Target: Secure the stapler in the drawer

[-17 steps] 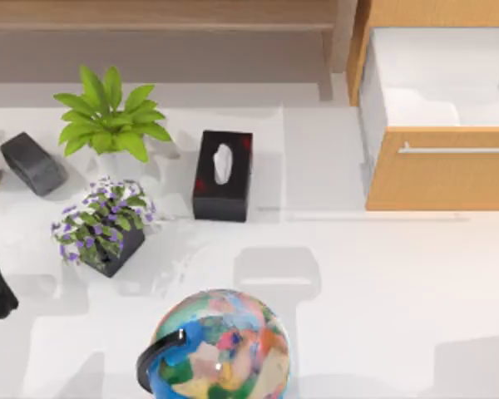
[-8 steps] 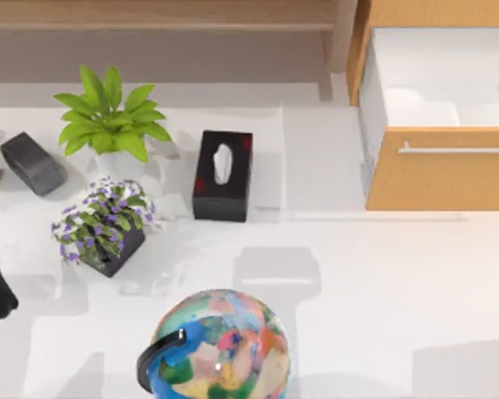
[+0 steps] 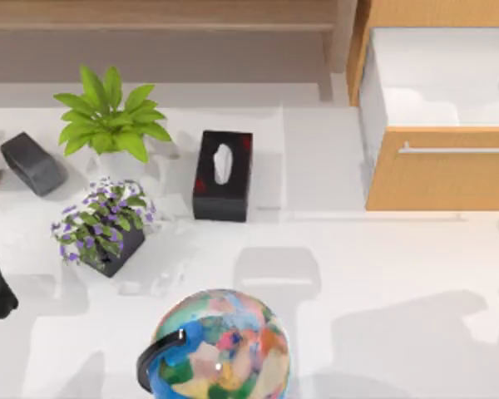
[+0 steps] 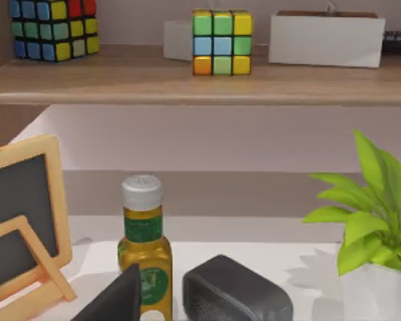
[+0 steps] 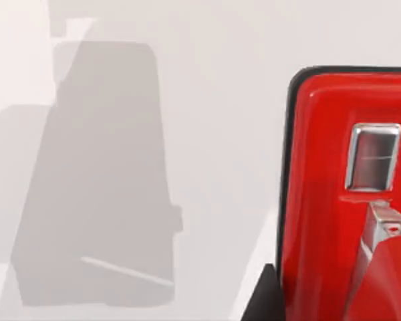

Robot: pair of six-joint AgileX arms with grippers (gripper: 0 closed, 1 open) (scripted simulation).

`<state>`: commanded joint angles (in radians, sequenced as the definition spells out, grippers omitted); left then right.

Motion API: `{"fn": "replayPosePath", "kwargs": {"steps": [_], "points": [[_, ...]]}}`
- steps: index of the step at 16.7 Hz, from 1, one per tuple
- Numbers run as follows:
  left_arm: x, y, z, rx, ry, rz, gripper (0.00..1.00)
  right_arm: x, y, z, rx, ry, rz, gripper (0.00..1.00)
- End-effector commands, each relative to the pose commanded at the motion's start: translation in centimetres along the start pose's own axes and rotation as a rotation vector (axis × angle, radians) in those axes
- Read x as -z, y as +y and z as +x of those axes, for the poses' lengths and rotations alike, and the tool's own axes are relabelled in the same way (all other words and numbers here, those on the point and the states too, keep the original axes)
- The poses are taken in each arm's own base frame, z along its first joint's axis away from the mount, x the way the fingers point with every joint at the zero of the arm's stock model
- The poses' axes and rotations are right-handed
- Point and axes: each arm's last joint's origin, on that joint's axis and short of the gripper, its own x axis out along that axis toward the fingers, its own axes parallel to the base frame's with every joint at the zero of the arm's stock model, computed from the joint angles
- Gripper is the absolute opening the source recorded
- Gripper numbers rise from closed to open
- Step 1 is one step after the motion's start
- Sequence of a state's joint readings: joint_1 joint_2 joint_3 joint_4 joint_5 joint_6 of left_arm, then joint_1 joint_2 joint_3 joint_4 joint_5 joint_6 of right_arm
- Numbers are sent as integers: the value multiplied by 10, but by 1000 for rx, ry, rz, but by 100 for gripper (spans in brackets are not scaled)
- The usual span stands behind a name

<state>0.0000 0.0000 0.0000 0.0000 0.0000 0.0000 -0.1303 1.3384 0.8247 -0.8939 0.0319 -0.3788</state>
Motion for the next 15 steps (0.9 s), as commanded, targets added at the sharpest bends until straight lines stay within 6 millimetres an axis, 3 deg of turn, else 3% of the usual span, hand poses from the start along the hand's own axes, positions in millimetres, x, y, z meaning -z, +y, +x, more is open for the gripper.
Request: {"fn": "replayPosePath", "kwargs": {"steps": [5, 8, 11, 15], "points": [[0, 0, 0, 0, 0, 0, 100, -96, -3, -61, 75, -180, -110, 0], [0, 0, 0, 0, 0, 0, 100, -159, 1, -79, 72, -234, -113, 0], [0, 0, 0, 0, 0, 0, 100, -209, 13, -71, 33, -229, -68, 0], [0, 0, 0, 0, 0, 0, 100, -251, 30, -20, -36, -109, 49, 0]]}}
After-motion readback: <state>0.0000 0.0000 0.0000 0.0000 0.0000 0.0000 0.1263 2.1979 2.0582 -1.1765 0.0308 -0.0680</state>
